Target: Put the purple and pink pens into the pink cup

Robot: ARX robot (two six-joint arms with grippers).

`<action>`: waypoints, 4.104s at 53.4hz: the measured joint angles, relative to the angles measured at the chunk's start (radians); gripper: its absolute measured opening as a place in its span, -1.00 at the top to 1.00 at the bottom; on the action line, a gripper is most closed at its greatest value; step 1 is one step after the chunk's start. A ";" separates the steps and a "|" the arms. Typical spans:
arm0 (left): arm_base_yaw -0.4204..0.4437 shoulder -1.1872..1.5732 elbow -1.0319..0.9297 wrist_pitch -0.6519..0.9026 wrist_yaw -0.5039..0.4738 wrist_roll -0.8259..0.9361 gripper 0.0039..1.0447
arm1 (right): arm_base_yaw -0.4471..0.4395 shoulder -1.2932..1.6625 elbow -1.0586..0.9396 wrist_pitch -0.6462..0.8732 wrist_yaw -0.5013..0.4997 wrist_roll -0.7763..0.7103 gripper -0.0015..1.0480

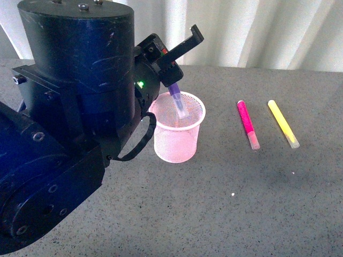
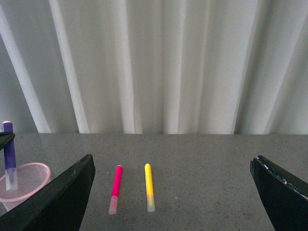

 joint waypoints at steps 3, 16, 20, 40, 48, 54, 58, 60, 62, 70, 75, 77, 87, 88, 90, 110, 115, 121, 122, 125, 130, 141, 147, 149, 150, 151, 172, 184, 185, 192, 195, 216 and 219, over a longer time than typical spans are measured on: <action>-0.001 0.010 0.015 0.001 -0.002 0.000 0.76 | 0.000 0.000 0.000 0.000 0.000 0.000 -0.87; -0.009 0.045 0.058 0.003 0.009 0.017 0.76 | 0.000 0.000 0.000 0.000 0.000 0.000 -0.87; -0.006 0.059 0.066 0.018 0.017 0.026 0.76 | 0.000 0.000 0.000 0.000 0.000 0.000 -0.87; 0.015 0.087 0.080 0.021 0.045 0.061 0.27 | 0.000 0.000 0.000 0.000 0.000 0.000 -0.87; 0.018 0.088 0.080 0.021 0.055 0.074 -0.20 | 0.000 0.000 0.000 0.000 0.000 0.000 -0.87; 0.021 0.085 0.071 0.027 0.064 0.076 -0.54 | 0.000 0.000 0.000 0.000 0.000 0.000 -0.87; 0.026 0.072 0.053 0.022 0.074 0.077 -0.75 | 0.000 0.000 0.000 0.000 0.000 0.000 -0.87; 0.031 0.053 0.039 0.008 0.080 0.080 -0.88 | 0.000 0.000 0.000 0.000 0.000 0.000 -0.87; 0.037 0.033 0.026 -0.008 0.092 0.083 -0.91 | 0.000 0.000 0.000 0.000 0.000 0.000 -0.87; 0.102 -0.154 -0.063 -0.121 0.161 0.100 -0.88 | 0.000 0.000 0.000 0.000 0.000 0.000 -0.87; 0.167 -0.300 -0.117 -0.214 0.232 0.104 -0.88 | 0.000 0.000 0.000 0.000 0.000 0.000 -0.87; 0.206 -0.378 -0.141 -0.267 0.278 0.105 -0.88 | 0.000 0.000 0.000 0.000 0.000 0.000 -0.87; 0.367 -0.718 -0.230 -0.499 0.568 0.135 -0.88 | 0.000 0.000 0.000 0.000 0.000 0.000 -0.87; 0.386 -0.761 -0.241 -0.529 0.608 0.144 -0.88 | 0.000 0.000 0.000 0.000 0.000 0.000 -0.87; 0.417 -0.825 -0.259 -0.577 0.672 0.158 -0.88 | 0.000 0.000 0.000 0.000 0.000 0.000 -0.87; 0.998 -1.287 -0.473 -0.817 1.201 0.161 -0.88 | 0.000 0.000 0.000 0.000 0.000 0.000 -0.87; 1.103 -1.340 -0.574 -0.720 1.069 0.285 -0.66 | 0.000 0.000 0.000 0.000 0.000 0.000 -0.87; 1.081 -1.469 -0.675 -0.700 0.852 0.584 -0.15 | 0.000 0.000 0.000 0.000 0.000 0.000 -0.87; 1.070 -1.484 -0.682 -0.705 0.839 0.608 -0.08 | 0.000 0.000 0.000 0.000 0.000 0.000 -0.87; 1.012 -1.541 -0.706 -0.749 0.779 0.654 0.20 | 0.000 0.000 0.000 0.000 0.000 0.000 -0.87; 0.927 -1.629 -0.732 -0.816 0.699 0.682 0.58 | 0.000 0.000 0.000 0.000 0.000 0.000 -0.87; 0.776 -1.781 -0.764 -0.922 0.554 0.698 0.93 | 0.000 0.000 0.000 0.000 0.000 0.000 -0.87; 0.732 -1.818 -0.784 -0.928 0.509 0.701 0.93 | 0.000 0.000 0.000 0.000 0.000 0.000 -0.87; 0.717 -1.836 -0.784 -0.943 0.494 0.701 0.93 | 0.000 0.000 0.000 0.000 0.000 0.000 -0.87; 0.706 -1.850 -0.784 -0.956 0.486 0.701 0.93 | 0.000 0.000 0.000 0.000 0.000 0.000 -0.87; 0.696 -1.863 -0.784 -0.967 0.477 0.701 0.93 | 0.000 0.000 0.000 0.000 0.000 0.000 -0.87; 0.544 -2.019 -0.784 -1.137 0.330 0.701 0.93 | 0.000 0.000 0.000 0.000 0.000 0.000 -0.87; 0.544 -2.138 -0.784 -1.248 0.330 0.701 0.93 | 0.000 0.000 0.000 0.000 0.000 0.000 -0.87; 0.544 -2.138 -0.784 -1.249 0.330 0.701 0.93 | 0.000 0.000 0.000 0.000 0.000 0.000 -0.87; 0.544 -2.138 -0.784 -1.249 0.330 0.701 0.93 | 0.000 0.000 0.000 0.000 0.000 0.000 -0.87; 0.544 -2.139 -0.784 -1.249 0.330 0.701 0.93 | 0.000 0.000 0.000 0.000 0.000 0.000 -0.87; 0.544 -2.139 -0.784 -1.250 0.330 0.701 0.48 | 0.000 0.000 0.000 0.000 0.000 0.000 -0.87; 0.544 -2.139 -0.784 -1.250 0.330 0.701 0.27 | -0.008 0.008 0.000 0.017 -0.035 0.018 -0.87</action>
